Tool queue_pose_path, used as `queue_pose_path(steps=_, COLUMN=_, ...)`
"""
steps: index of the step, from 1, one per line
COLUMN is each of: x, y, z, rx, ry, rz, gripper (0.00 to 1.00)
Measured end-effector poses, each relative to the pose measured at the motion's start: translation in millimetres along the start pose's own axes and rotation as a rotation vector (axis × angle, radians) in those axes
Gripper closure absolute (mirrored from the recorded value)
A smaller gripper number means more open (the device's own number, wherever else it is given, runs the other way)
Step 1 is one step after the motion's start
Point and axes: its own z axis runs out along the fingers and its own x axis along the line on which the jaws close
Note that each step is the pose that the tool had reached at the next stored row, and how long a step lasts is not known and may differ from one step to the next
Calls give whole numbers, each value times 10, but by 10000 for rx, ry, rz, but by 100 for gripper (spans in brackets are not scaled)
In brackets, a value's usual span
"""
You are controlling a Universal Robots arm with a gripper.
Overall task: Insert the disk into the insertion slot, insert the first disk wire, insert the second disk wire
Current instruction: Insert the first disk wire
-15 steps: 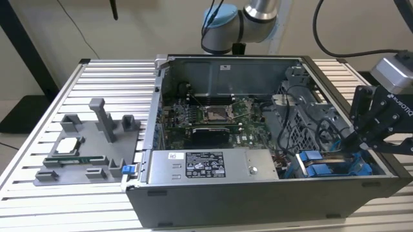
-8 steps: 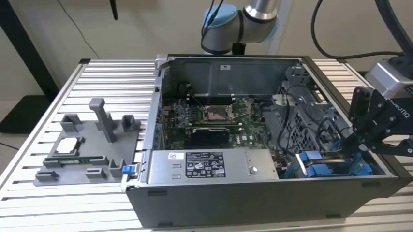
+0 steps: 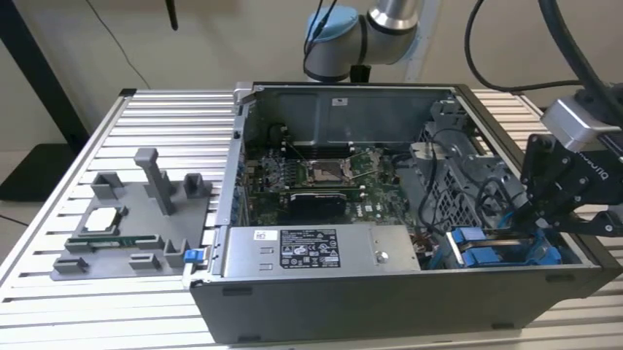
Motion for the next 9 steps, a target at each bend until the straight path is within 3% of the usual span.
queue_pose_path(steps=9, x=-19, y=-4, z=49, rx=59, ry=4, rz=19, gripper=100)
